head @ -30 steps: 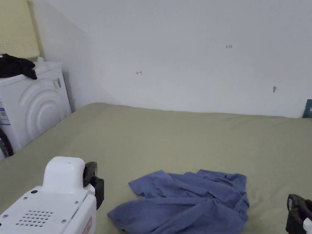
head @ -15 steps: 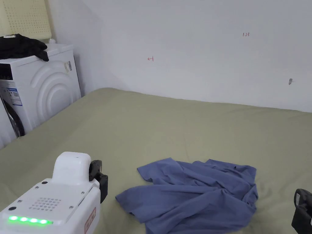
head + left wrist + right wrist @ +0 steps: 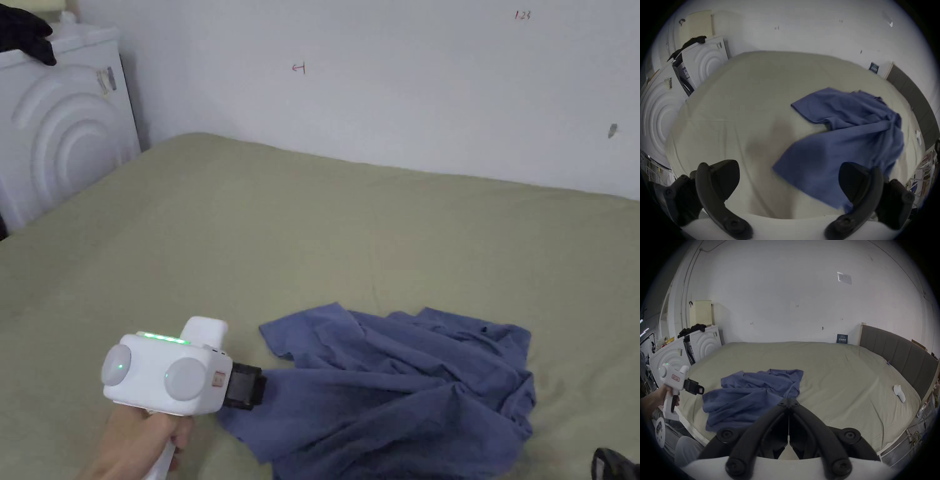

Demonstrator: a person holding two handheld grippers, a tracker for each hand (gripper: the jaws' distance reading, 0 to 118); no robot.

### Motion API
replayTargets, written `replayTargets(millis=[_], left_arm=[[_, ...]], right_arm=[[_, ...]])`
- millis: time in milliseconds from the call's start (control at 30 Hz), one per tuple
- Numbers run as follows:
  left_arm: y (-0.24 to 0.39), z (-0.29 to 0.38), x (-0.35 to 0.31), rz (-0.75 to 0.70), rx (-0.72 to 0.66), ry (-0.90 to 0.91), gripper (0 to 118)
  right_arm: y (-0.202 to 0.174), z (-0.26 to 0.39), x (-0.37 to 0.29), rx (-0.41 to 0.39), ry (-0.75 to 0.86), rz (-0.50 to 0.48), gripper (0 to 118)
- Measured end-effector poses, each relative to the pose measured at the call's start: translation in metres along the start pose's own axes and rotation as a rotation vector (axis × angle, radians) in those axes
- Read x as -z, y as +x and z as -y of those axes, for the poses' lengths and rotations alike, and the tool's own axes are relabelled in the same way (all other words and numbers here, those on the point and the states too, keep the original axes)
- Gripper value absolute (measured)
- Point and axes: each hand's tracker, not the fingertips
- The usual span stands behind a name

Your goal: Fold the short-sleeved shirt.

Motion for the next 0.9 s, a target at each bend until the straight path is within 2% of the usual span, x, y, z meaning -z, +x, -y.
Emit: replayTargets(millis=[33,233,267,300,367,433,633,667,800,900], left_arm=[[0.002,-0.003,0.012,-0.048,0.02,-0.032,118],[0.017,0.008,0.056,-0.048,0.06,-0.164,118],[0.017,0.011,0.05,-0.046,0.045,-0.131,116],[0.018,0.01,0.042,-0.042,0.035,-0.122,110],[0.021,0.015,0.024,-0.01,0.035,-0.079,78],[0.023,0.018,0.015,0.014,0.047,-0.054,0],[0.017,0.022,0.01,0.02,0.006,-0.021,1],[0.016,0.022,0.009,0.024,0.0,-0.019,1],[0.02,0.024,0.003,0.023,0.012,-0.009,1],[0.025,0.025,-0.003,0.019,0.034,-0.003,1]], right_arm=[[0.001,0.002,0.004,0.001,-0.011,0.001,3],[0.008,0.009,0.02,0.03,-0.067,0.002,3],[0.009,0.01,0.022,0.031,-0.076,-0.001,3],[0.009,0.011,0.022,0.03,-0.082,0.002,3],[0.011,0.013,0.024,0.025,-0.085,0.005,3],[0.012,0.012,0.027,0.022,-0.097,0.003,3],[0.028,-0.009,0.064,-0.009,-0.139,0.053,3],[0.032,-0.017,0.077,-0.015,-0.156,0.078,3],[0.048,-0.051,0.148,-0.044,-0.184,0.071,3],[0.052,-0.079,0.209,-0.103,-0.218,0.063,3]])
